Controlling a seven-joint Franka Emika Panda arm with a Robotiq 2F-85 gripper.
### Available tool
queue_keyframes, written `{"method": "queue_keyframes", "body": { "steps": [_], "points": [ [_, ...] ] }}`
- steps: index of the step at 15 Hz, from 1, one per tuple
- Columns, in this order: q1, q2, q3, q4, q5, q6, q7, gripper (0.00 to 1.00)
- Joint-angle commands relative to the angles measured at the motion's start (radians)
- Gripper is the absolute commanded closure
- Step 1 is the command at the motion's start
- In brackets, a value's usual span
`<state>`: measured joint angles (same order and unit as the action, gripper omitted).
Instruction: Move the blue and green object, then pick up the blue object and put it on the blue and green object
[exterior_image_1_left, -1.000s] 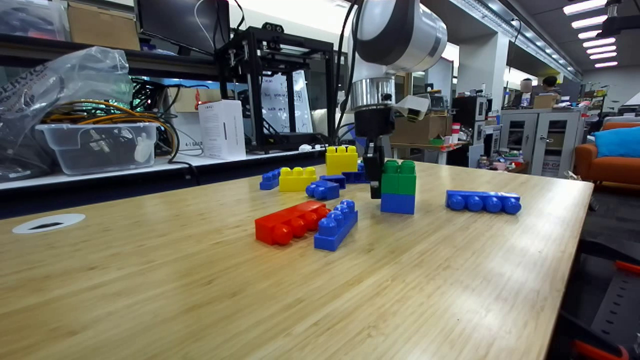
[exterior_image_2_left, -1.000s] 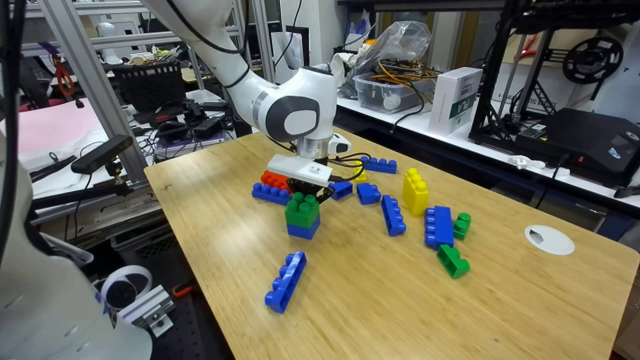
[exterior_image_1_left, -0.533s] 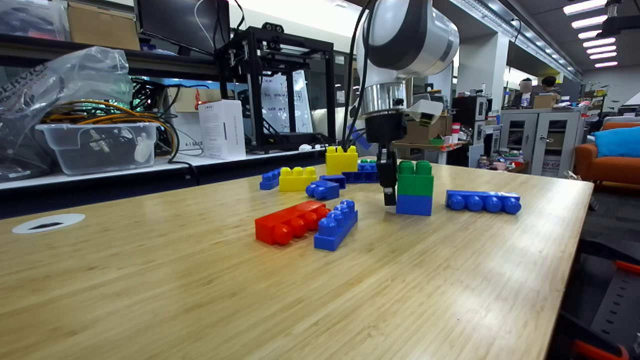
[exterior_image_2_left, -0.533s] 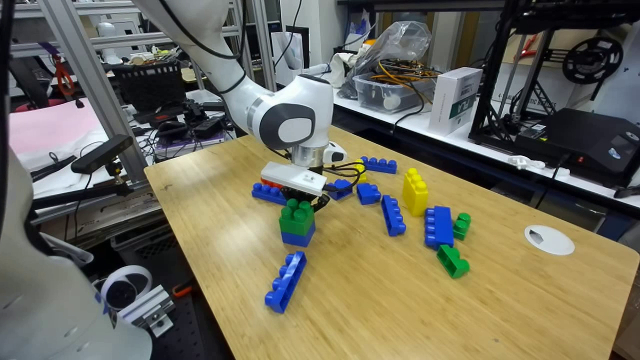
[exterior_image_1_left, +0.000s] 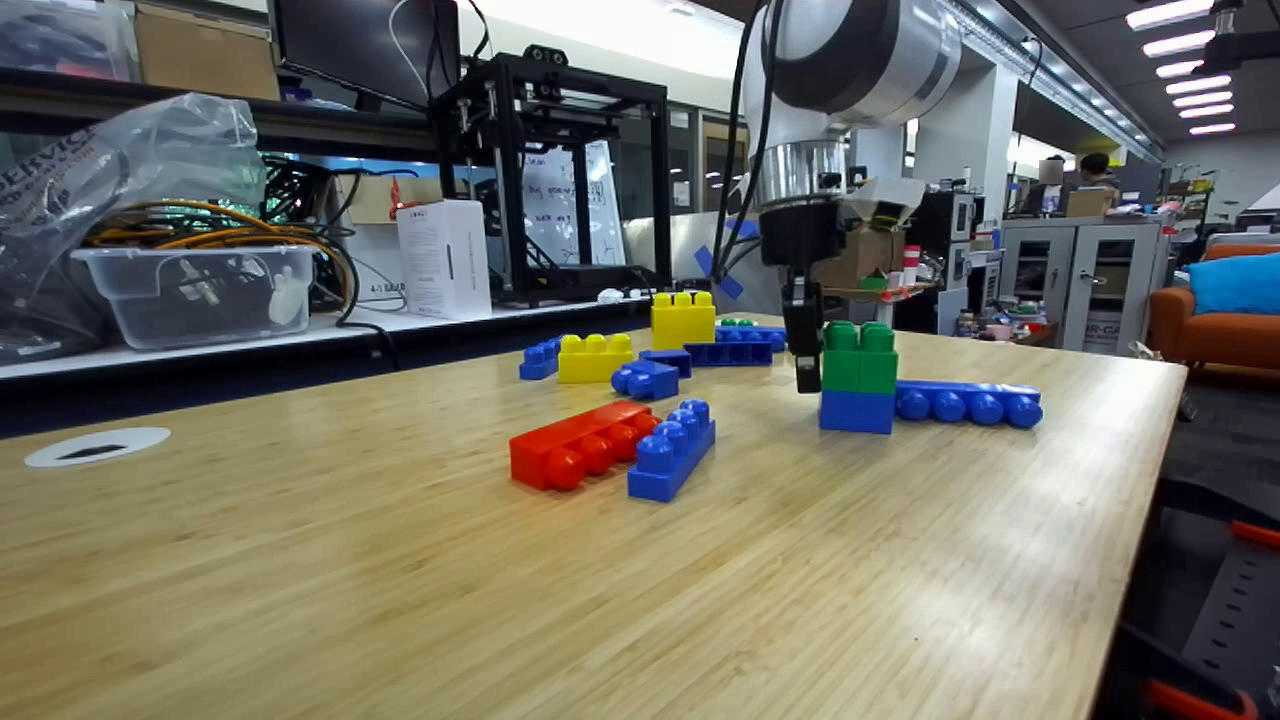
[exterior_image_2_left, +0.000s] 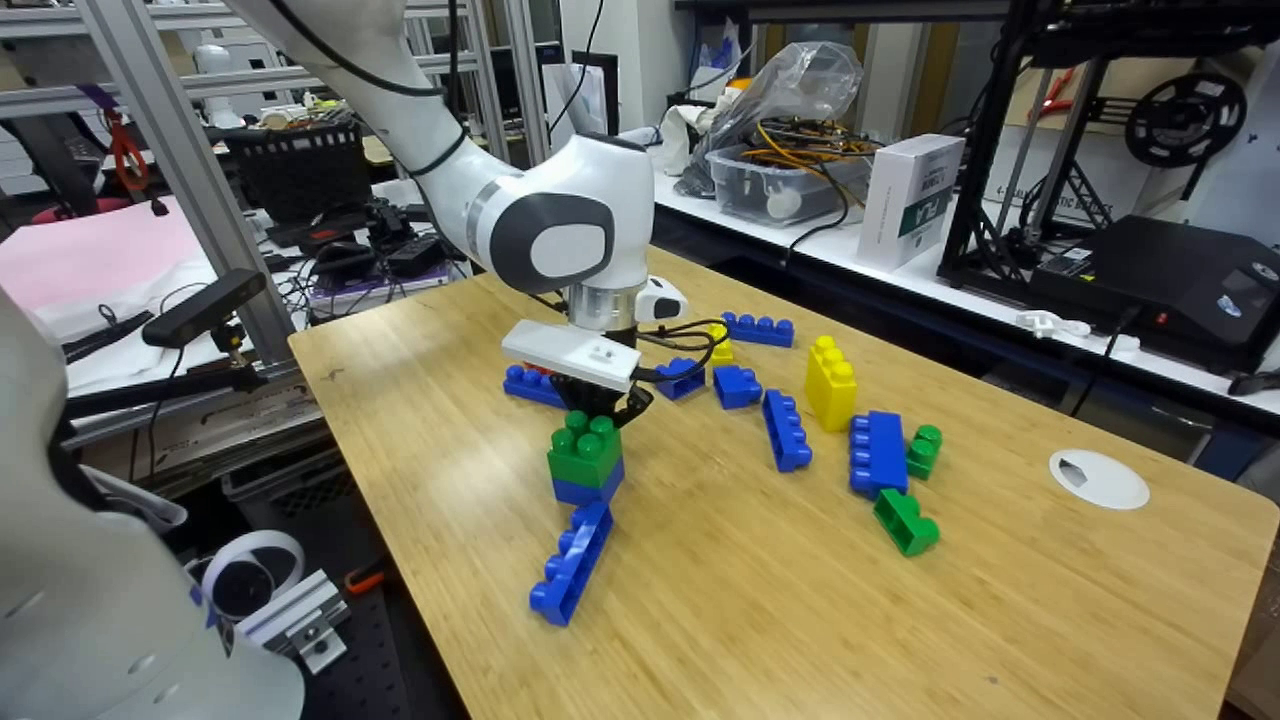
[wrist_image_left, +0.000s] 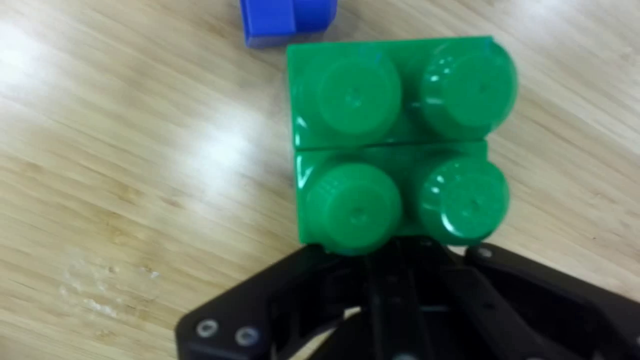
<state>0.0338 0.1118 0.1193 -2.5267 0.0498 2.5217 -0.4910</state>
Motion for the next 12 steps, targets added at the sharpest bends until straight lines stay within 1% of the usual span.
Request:
{"method": "queue_keyframes", "body": {
  "steps": [1,5,9,10,11,12],
  "points": [
    [-0.005,-0.043,-0.009,-0.043,-0.003,0.012,-0.026,1.0],
    [0.0,-0.051,-0.018,-0.047,-0.012,0.011,-0.019,1.0],
    [0.006,-0.06,-0.019,-0.006,-0.049,0.028,-0.003,1.0],
    [0.009,-0.06,-0.018,0.02,-0.06,0.021,-0.003,0.84],
    [0.012,-0.06,-0.018,0.046,-0.074,0.019,-0.004,0.72],
    [0.016,-0.05,-0.017,0.089,-0.086,0.004,-0.005,0.67]
  ]
}}
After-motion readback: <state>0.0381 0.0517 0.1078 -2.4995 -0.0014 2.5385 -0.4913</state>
